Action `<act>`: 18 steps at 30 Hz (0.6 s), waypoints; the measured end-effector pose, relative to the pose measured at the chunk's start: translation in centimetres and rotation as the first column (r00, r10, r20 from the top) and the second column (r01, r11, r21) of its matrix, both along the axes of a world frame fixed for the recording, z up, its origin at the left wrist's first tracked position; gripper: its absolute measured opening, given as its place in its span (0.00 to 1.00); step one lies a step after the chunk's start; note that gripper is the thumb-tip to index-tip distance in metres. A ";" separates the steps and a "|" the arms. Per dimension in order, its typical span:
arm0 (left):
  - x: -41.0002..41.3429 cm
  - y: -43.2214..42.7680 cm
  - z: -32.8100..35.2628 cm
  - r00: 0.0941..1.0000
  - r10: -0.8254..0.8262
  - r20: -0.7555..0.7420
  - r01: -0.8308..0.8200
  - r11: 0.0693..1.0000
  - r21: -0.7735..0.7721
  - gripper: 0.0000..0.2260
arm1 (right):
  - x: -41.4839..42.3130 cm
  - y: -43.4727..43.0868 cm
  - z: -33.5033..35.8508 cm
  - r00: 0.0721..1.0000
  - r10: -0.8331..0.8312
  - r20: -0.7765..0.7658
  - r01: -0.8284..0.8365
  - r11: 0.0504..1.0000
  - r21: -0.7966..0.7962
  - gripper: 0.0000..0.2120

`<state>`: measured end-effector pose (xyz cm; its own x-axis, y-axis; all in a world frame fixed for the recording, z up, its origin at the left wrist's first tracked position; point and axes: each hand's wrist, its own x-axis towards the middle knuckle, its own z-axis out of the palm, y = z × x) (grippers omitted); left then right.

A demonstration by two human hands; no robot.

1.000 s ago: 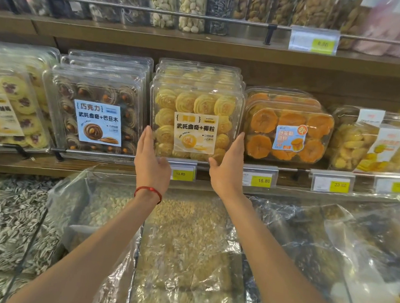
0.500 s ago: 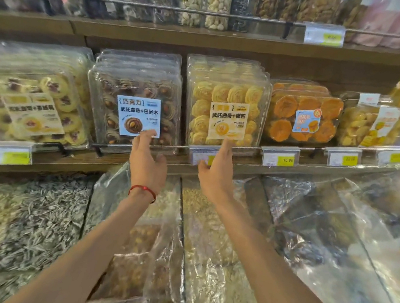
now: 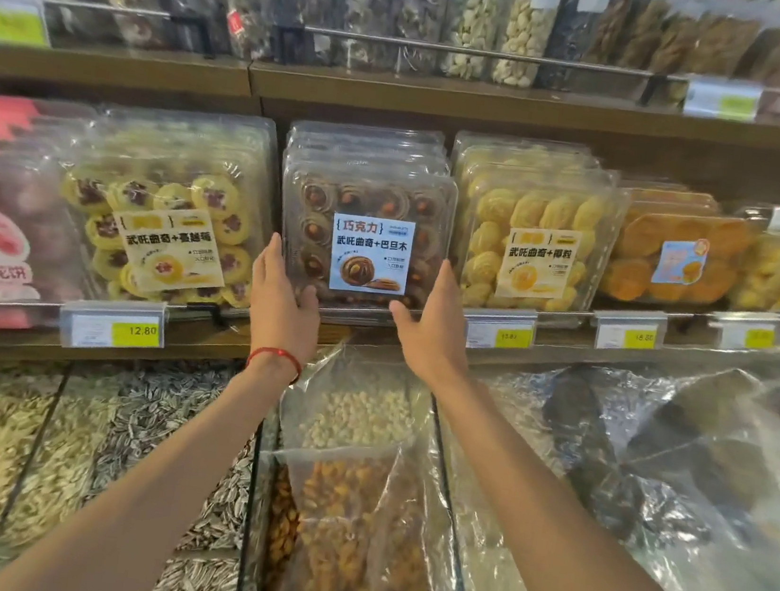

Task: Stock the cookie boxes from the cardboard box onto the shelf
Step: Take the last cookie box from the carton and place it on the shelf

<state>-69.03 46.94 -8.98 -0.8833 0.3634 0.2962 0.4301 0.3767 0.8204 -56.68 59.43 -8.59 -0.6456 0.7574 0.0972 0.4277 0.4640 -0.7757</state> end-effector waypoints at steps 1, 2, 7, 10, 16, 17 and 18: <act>-0.4 0.1 -0.1 1.000 -0.006 0.021 0.006 1.000 -0.002 0.33 | -0.3 0.3 0.0 1.000 -0.002 0.007 0.002 1.000 -0.003 0.42; -0.9 0.3 -0.4 0.999 -0.022 0.039 0.022 1.000 -0.005 0.33 | -0.7 0.5 0.0 1.000 -0.007 0.010 0.008 1.000 -0.008 0.43; -2.4 1.0 -1.2 0.998 -0.023 0.058 0.025 0.999 -0.035 0.35 | -2.4 1.6 -0.8 0.999 -0.032 -0.010 0.032 0.999 -0.044 0.46; -2.8 1.6 -1.3 0.999 0.010 0.030 -0.008 0.997 -0.074 0.35 | -3.3 2.4 -1.4 0.999 -0.046 -0.014 0.046 0.999 -0.026 0.45; -3.4 1.9 -1.5 0.998 0.049 -0.024 -0.052 0.994 -0.101 0.31 | -4.1 2.9 -2.3 0.998 -0.051 -0.032 0.051 0.999 0.013 0.45; -3.5 1.8 -1.5 0.999 0.047 -0.024 -0.049 0.994 -0.094 0.31 | -4.2 3.0 -2.3 0.998 -0.053 -0.034 0.054 0.998 0.019 0.45; -3.4 1.9 -1.5 0.999 0.045 -0.020 -0.046 0.995 -0.087 0.31 | -4.3 3.1 -2.3 0.998 -0.058 -0.035 0.059 0.998 0.027 0.45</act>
<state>-72.44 48.80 -10.51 -0.8944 0.3480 0.2810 0.4252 0.4662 0.7758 -61.01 62.55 -10.92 -0.5963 0.7904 0.1399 0.4283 0.4607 -0.7774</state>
